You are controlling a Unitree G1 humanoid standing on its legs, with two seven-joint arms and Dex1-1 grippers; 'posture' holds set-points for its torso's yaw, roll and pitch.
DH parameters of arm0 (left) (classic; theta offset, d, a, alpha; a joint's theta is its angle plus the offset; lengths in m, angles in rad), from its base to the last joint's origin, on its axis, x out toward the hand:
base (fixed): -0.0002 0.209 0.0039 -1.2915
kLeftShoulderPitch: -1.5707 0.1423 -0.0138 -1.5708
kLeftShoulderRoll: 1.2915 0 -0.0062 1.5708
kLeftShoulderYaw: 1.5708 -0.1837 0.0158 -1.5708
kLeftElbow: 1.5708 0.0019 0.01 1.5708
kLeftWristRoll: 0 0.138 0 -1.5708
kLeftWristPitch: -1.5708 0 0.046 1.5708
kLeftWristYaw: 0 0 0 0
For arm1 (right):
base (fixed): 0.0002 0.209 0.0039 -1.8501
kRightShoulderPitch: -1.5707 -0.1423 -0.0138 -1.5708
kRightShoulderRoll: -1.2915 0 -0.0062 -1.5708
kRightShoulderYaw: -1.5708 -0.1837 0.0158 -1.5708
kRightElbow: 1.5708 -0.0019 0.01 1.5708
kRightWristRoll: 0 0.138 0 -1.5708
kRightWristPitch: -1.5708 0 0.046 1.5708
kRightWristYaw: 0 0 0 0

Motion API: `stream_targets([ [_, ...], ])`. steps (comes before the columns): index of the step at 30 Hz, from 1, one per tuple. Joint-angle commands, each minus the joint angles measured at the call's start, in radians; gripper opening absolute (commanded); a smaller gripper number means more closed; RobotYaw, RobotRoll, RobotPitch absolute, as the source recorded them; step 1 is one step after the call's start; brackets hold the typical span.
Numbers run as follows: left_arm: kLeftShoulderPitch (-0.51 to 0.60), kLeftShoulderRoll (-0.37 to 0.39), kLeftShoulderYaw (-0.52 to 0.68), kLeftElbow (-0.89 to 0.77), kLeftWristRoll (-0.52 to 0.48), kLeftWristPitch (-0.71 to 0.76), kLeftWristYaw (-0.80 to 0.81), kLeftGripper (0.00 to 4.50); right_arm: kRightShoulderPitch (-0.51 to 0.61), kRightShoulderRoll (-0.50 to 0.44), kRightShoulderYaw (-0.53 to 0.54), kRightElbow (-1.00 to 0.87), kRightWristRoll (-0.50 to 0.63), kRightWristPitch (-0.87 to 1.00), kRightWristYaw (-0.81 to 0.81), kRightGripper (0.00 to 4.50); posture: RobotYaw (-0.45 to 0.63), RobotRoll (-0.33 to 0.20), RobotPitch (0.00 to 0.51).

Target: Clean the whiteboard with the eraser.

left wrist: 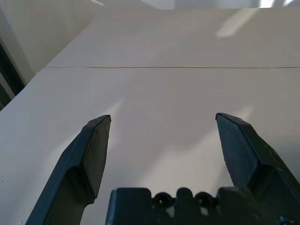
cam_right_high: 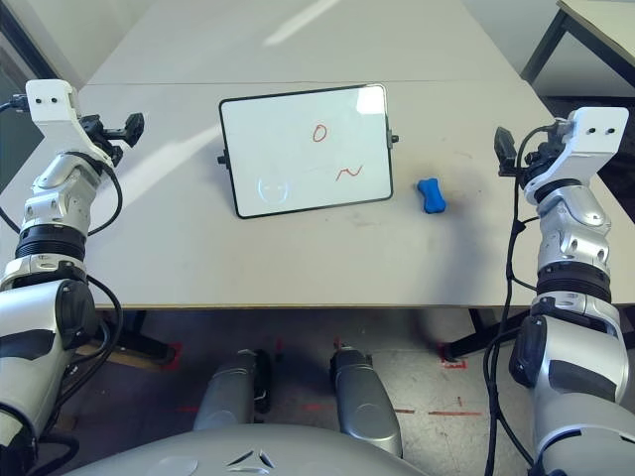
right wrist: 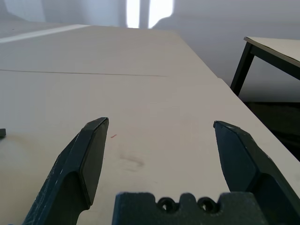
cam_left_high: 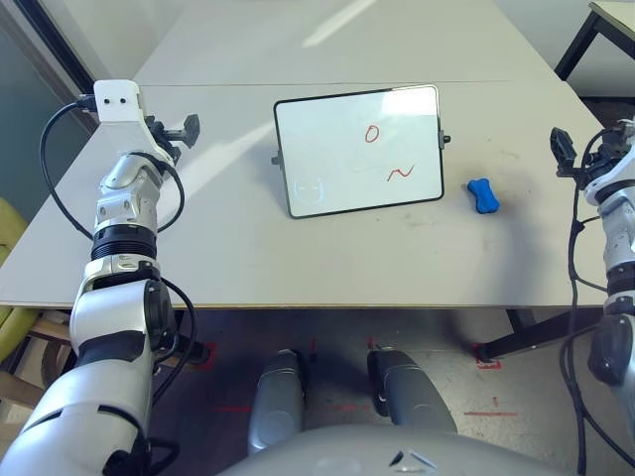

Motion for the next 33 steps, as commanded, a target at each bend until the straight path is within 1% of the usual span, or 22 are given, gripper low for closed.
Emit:
stream_targets([
  [1, 0.0, 0.009, 0.005, 0.02, 0.012, -0.011, 0.008, 4.5, -0.005, -0.001, 0.006, -0.006, 0.001, 0.01, 0.004, 4.47, -0.17, 0.0, 0.113],
  [6, 0.015, 0.011, 0.009, -0.007, 0.004, -0.011, -0.001, 4.5, -0.023, 0.004, 0.013, 0.007, -0.002, 0.009, 0.004, 4.47, -0.15, 0.0, 0.109],
  [11, 0.025, 0.018, 0.007, -0.071, -0.018, 0.006, -0.073, 4.5, -0.038, 0.015, 0.023, 0.013, -0.006, 0.006, 0.005, 4.47, -0.14, 0.0, 0.104],
  [17, 0.074, 0.023, -0.023, -0.287, -0.065, 0.105, -0.223, 4.5, -0.042, 0.019, 0.036, 0.012, -0.007, 0.008, 0.008, 4.47, -0.13, 0.0, 0.103],
  [21, 0.139, 0.018, -0.076, -0.508, -0.115, 0.214, -0.349, 4.5, -0.045, 0.016, 0.042, 0.002, -0.005, 0.015, 0.01, 4.47, -0.14, 0.0, 0.101],
  [26, 0.229, 0.021, -0.168, -0.724, -0.157, 0.308, -0.498, 4.5, -0.046, 0.01, 0.042, -0.011, -0.004, 0.027, 0.014, 4.47, -0.16, 0.0, 0.1],
  [30, 0.27, 0.019, -0.228, -0.816, -0.18, 0.349, -0.586, 4.5, -0.045, 0.006, 0.045, -0.019, -0.006, 0.035, 0.021, 4.47, -0.16, 0.0, 0.096],
  [33, 0.272, 0.011, -0.272, -0.82, -0.161, 0.348, -0.615, 4.5, -0.048, -0.001, 0.049, -0.022, -0.01, 0.049, 0.02, 4.47, -0.17, 0.0, 0.093],
])
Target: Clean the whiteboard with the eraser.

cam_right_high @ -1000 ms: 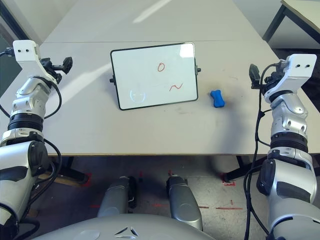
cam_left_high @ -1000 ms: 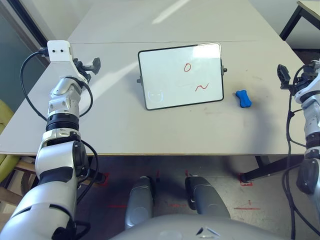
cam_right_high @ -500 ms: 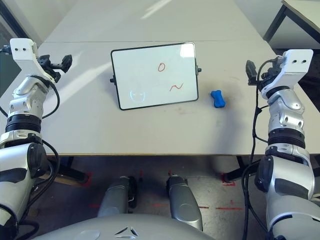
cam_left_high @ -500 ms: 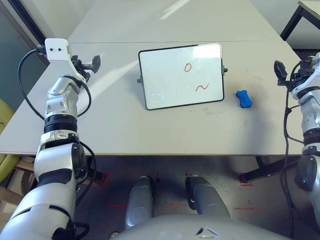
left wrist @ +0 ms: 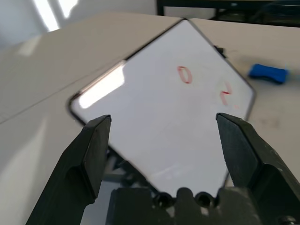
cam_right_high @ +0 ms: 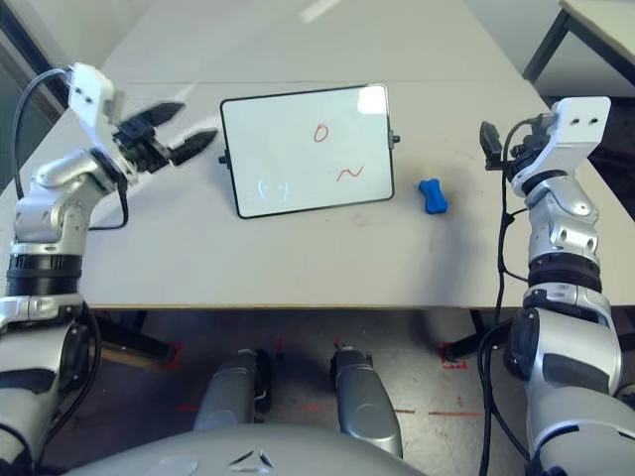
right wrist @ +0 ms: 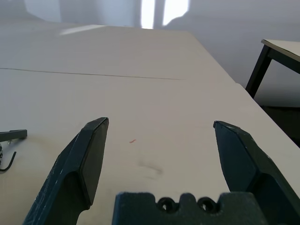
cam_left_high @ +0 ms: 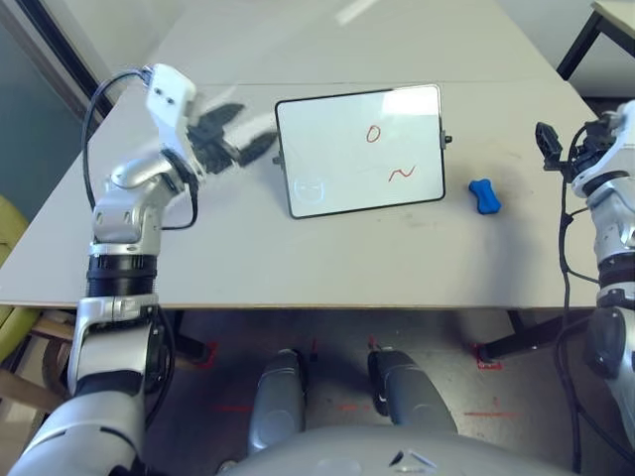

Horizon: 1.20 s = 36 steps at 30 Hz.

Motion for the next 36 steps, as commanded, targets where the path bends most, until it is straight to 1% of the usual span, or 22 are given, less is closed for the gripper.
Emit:
stream_targets([
  [1, 0.005, -0.007, -0.057, -0.009, 0.023, 0.005, -0.033, 4.5, -0.011, -0.017, 0.011, -0.021, -0.01, 0.032, 0.002, 4.47, -0.17, 0.0, 0.093],
  [5, 0.001, -0.015, -0.097, 0.008, 0.057, -0.006, -0.032, 4.5, -0.015, -0.032, 0.026, -0.059, -0.02, 0.104, -0.004, 4.47, -0.19, 0.0, 0.091],
  [9, -0.003, -0.026, -0.128, 0.036, 0.095, -0.033, -0.028, 4.5, -0.014, -0.074, 0.078, -0.166, -0.044, 0.322, 0.0, 4.47, -0.21, 0.0, 0.093],
  [12, -0.011, -0.032, -0.137, 0.05, 0.116, -0.049, -0.025, 4.5, -0.015, -0.108, 0.107, -0.275, -0.031, 0.56, 0.012, 4.47, -0.22, 0.0, 0.096],
  [15, -0.022, -0.042, -0.146, 0.073, 0.138, -0.06, -0.019, 4.5, -0.055, -0.15, 0.149, -0.409, -0.008, 0.913, 0.019, 4.47, -0.23, 0.0, 0.1],
  [17, -0.026, -0.049, -0.151, 0.084, 0.15, -0.066, -0.017, 4.5, -0.084, -0.165, 0.176, -0.47, 0.001, 1.092, 0.02, 4.47, -0.23, 0.0, 0.1],
  [20, -0.031, -0.06, -0.157, 0.097, 0.163, -0.074, -0.013, 4.5, -0.108, -0.176, 0.245, -0.548, -0.006, 1.264, 0.027, 4.47, -0.23, 0.0, 0.1],
  [22, -0.038, -0.068, -0.159, 0.104, 0.17, -0.074, -0.01, 4.5, -0.127, -0.164, 0.288, -0.593, -0.002, 1.359, 0.027, 4.47, -0.24, 0.0, 0.102],
  [25, -0.04, -0.071, -0.165, 0.1, 0.179, -0.076, -0.016, 4.5, -0.145, -0.15, 0.327, -0.625, -0.002, 1.435, 0.025, 4.47, -0.24, 0.0, 0.103],
  [28, -0.036, -0.073, -0.167, 0.089, 0.181, -0.072, -0.018, 4.5, -0.156, -0.121, 0.351, -0.635, -0.001, 1.468, 0.019, 4.47, -0.23, 0.0, 0.104],
  [32, -0.033, -0.074, -0.167, 0.081, 0.181, -0.067, -0.017, 4.5, -0.167, -0.084, 0.376, -0.607, -0.015, 1.456, 0.011, 4.47, -0.23, 0.0, 0.105],
  [36, -0.028, -0.075, -0.166, 0.066, 0.181, -0.059, -0.012, 4.5, -0.183, -0.047, 0.392, -0.524, -0.035, 1.416, 0.0, 4.47, -0.22, 0.0, 0.106],
])
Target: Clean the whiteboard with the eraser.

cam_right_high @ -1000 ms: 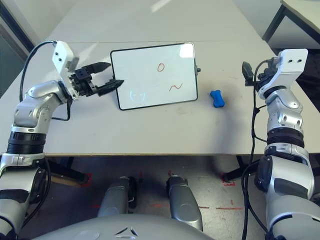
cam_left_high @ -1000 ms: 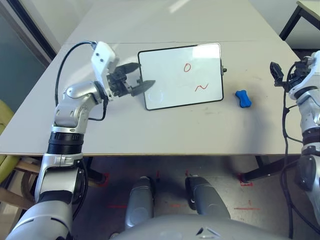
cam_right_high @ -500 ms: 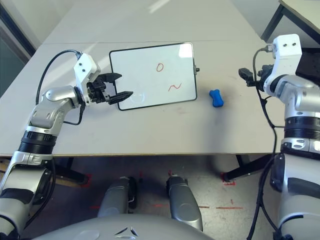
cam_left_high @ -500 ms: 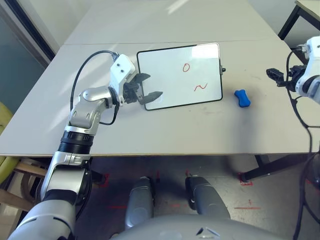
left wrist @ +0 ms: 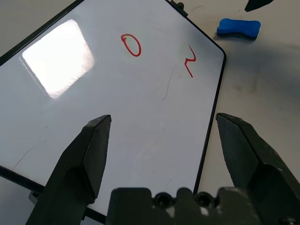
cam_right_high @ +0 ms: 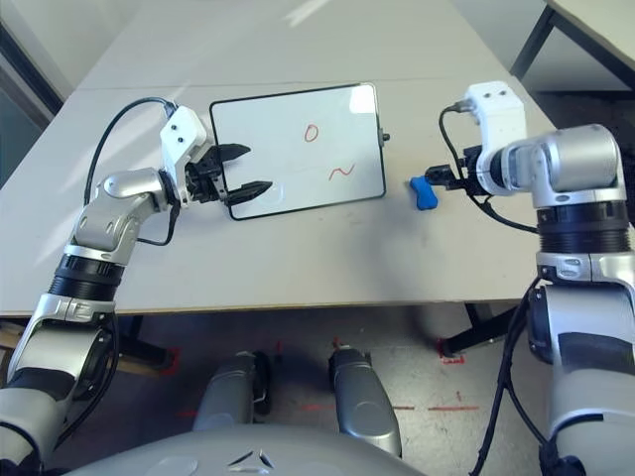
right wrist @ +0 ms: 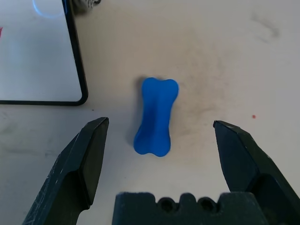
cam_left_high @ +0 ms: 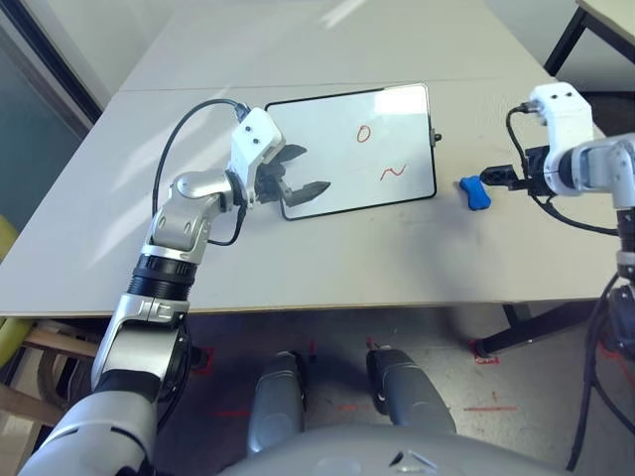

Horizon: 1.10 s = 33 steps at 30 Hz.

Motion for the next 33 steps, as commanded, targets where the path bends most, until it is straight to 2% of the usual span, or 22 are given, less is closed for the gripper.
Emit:
stream_targets([
  [1, 0.011, 0.001, -0.012, -0.028, 0.014, 0.012, 0.004, 4.5, -0.022, 0.024, 0.018, 0.08, -0.025, -0.036, -0.014, 4.47, -0.22, 0.0, 0.106],
  [13, 0.037, 0.006, -0.004, -0.083, 0.008, 0.044, 0.019, 4.5, -0.078, 0.059, 0.055, 0.27, -0.079, -0.139, -0.002, 4.47, -0.2, 0.0, 0.107],
  [28, 0.033, 0.009, 0.0, -0.086, 0.008, 0.053, 0.022, 4.5, -0.099, 0.112, 0.038, 0.428, -0.121, -0.229, -0.018, 4.47, -0.19, 0.0, 0.106],
  [31, 0.03, 0.009, -0.001, -0.078, 0.01, 0.048, 0.02, 4.5, -0.1, 0.116, 0.034, 0.445, -0.125, -0.238, -0.02, 3.89, -0.19, 0.0, 0.106],
  [33, 0.027, 0.009, -0.001, -0.071, 0.011, 0.044, 0.018, 4.5, -0.101, 0.117, 0.032, 0.449, -0.127, -0.241, -0.022, 3.16, -0.19, 0.0, 0.104],
])
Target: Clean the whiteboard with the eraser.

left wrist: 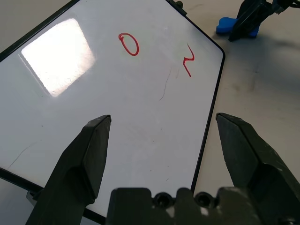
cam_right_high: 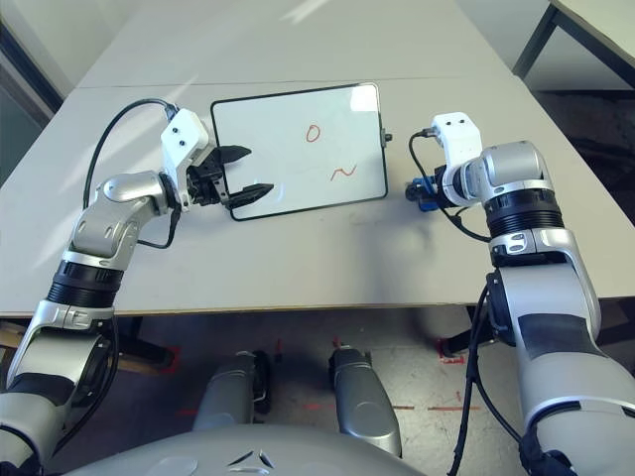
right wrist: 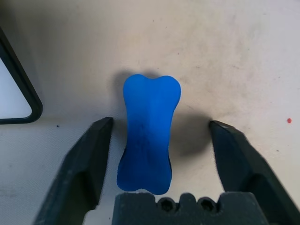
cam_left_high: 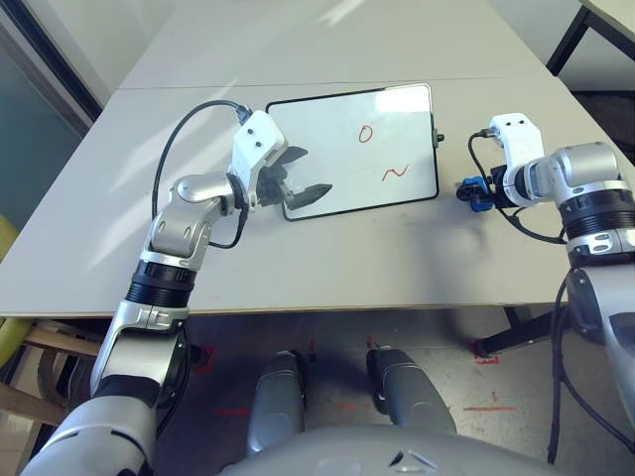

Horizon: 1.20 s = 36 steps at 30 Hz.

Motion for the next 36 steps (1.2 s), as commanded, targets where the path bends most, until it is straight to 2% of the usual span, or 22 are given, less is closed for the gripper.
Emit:
stream_targets([
  [1, -0.005, 0.008, -0.002, 0.009, 0.009, -0.005, -0.005, 4.5, -0.006, 0.006, -0.014, 0.019, -0.012, -0.004, -0.006, 2.84, -0.19, 0.0, 0.104],
  [6, -0.006, 0.007, -0.003, 0.02, 0.011, -0.015, -0.007, 4.5, 0.001, 0.002, -0.016, 0.003, -0.013, -0.001, -0.003, 0.87, -0.19, 0.0, 0.103],
  [8, -0.006, 0.007, -0.003, 0.024, 0.011, -0.018, -0.007, 4.5, 0.006, -0.003, -0.007, -0.014, -0.017, -0.007, 0.004, 0.33, -0.19, 0.0, 0.102],
  [11, -0.005, 0.008, -0.001, 0.029, 0.011, -0.024, -0.008, 4.5, 0.024, -0.029, 0.043, -0.082, -0.036, -0.05, 0.047, 0.28, -0.19, 0.0, 0.101],
  [16, -0.003, 0.016, 0.003, 0.032, 0.01, -0.029, -0.012, 4.5, 0.082, -0.127, 0.186, -0.3, -0.106, -0.189, 0.178, 0.28, -0.19, 0.0, 0.101],
  [21, -0.007, 0.02, 0.004, 0.04, 0.01, -0.035, -0.014, 4.5, 0.106, -0.233, 0.327, -0.509, -0.227, -0.423, 0.303, 0.28, -0.19, 0.0, 0.096],
  [24, -0.01, 0.018, 0.001, 0.04, 0.009, -0.034, -0.017, 4.5, 0.101, -0.266, 0.407, -0.587, -0.31, -0.548, 0.376, 0.28, -0.2, 0.0, 0.091],
  [31, -0.014, 0.02, -0.012, 0.032, 0.022, -0.037, -0.02, 4.5, 0.071, -0.227, 0.478, -0.563, -0.434, -0.688, 0.466, 0.28, -0.19, 0.0, 0.086],
  [36, -0.008, 0.026, -0.007, 0.014, 0.019, -0.029, -0.023, 4.5, 0.049, -0.186, 0.482, -0.483, -0.496, -0.765, 0.488, 0.28, -0.18, 0.0, 0.087],
])
